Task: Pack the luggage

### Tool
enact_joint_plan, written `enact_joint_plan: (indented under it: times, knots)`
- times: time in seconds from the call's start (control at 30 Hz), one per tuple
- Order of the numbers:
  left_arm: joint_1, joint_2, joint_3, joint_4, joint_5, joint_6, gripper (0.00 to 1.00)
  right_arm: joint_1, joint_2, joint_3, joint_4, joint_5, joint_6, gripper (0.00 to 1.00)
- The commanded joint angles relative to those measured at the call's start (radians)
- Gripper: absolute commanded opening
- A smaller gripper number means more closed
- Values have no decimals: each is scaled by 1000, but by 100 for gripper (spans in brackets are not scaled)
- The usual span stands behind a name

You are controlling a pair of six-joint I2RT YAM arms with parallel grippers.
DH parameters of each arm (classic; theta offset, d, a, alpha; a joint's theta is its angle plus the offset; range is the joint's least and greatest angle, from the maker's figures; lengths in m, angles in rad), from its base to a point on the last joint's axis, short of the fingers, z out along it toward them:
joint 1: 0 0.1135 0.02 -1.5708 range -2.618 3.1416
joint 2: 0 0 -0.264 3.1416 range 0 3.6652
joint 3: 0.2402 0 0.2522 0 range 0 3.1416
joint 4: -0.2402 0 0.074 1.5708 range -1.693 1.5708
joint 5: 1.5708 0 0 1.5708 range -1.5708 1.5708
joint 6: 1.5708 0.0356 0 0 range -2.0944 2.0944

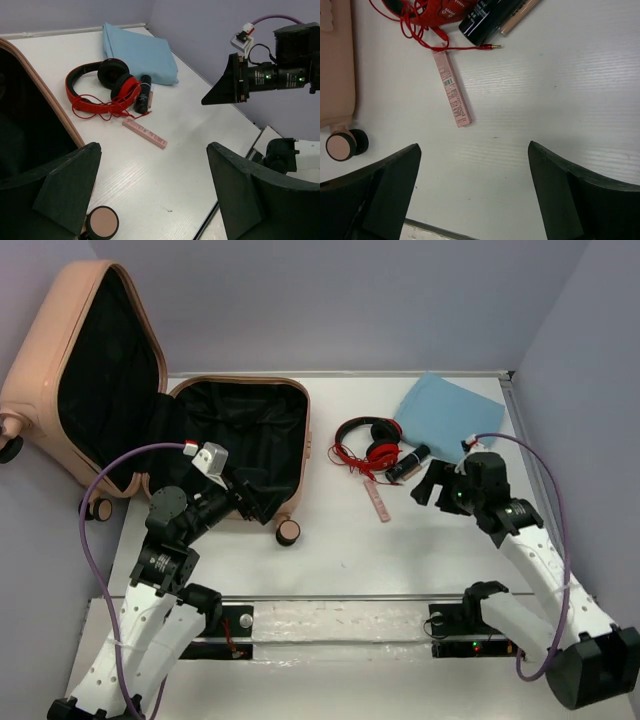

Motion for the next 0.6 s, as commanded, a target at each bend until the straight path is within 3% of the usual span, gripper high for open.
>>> enact_joint_plan:
  times: [0.0, 0.37, 0.57]
  knots:
    - [-1, -1, 50, 14, -9, 22, 99, 183, 154, 19, 138, 194, 37, 94]
    - [0, -7, 54, -8, -34, 36, 99, 373, 597, 168, 212, 334, -11, 84]
    - [2, -4, 56, -11, -43, 37, 99, 423, 735, 214, 239, 358, -25, 79]
